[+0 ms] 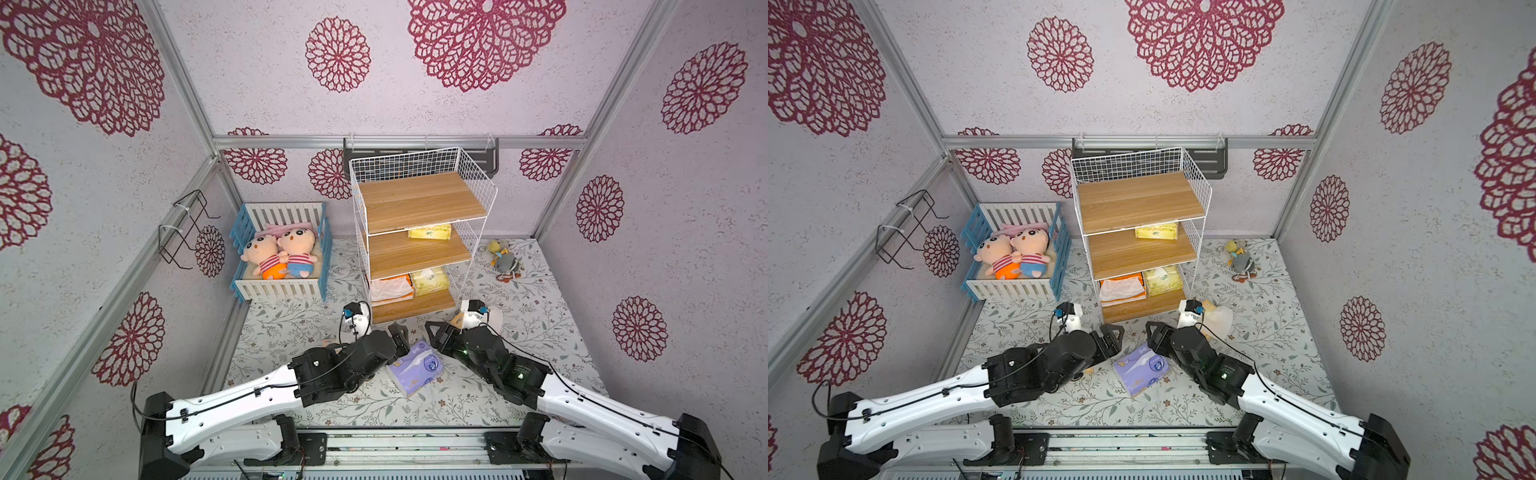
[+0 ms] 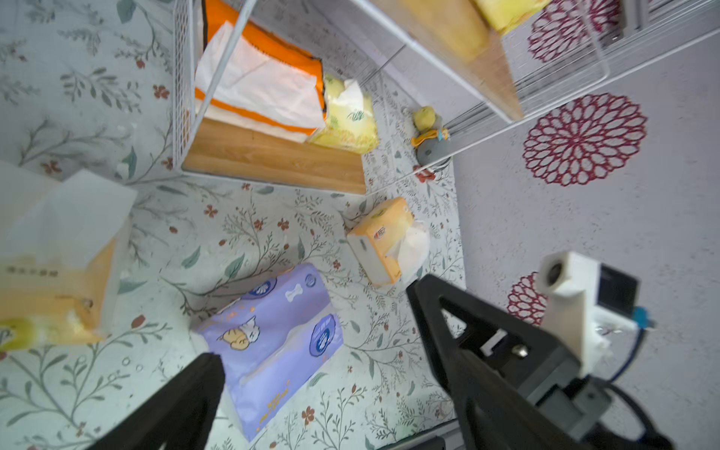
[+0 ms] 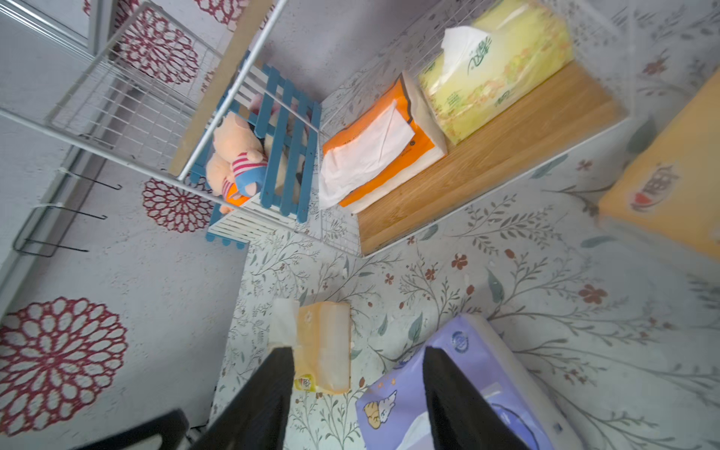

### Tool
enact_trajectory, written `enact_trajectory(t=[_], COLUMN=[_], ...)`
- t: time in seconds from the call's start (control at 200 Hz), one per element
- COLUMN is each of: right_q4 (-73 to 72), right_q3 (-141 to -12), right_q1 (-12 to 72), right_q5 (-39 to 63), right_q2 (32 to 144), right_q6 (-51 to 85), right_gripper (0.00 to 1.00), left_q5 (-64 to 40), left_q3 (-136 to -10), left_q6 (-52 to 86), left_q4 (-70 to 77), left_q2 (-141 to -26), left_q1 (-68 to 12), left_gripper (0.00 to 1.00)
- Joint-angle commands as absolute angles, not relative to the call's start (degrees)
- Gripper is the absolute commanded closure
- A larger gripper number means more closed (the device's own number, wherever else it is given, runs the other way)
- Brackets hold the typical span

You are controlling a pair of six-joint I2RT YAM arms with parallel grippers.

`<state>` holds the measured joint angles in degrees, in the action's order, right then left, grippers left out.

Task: Remove the tissue boxes from the shelf
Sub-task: Place the box of tissues at the center of the board.

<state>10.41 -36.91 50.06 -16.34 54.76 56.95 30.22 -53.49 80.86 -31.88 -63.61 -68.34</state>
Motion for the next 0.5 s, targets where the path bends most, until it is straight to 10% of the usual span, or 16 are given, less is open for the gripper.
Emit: enact_trajectory(t=[0.0, 0.215, 0.495], right_q4=[20.4, 24.0, 20.6], right_q3=[-40.5, -40.9, -37.9], right_q1=[46.2, 40.4, 39.4], right_q5=[-11.8, -7.1, -1.4], right_q2=[56.7, 62.0, 64.9], right_q6=[51.9, 48.2, 45.9], right_gripper=[0.40, 0.39, 0.39], left_q5=[33.5, 36.3, 33.7], left_q3=[-48.9, -32.6, -40.0], left_q6=[90.6, 102.0, 100.1], left_q4=[-27.8, -0.3, -2.1], left_q2=[-65.0, -67.0, -76.2], left_q1=[-70.2, -71.0, -70.8], left_gripper=[0.03, 0.03, 0.03])
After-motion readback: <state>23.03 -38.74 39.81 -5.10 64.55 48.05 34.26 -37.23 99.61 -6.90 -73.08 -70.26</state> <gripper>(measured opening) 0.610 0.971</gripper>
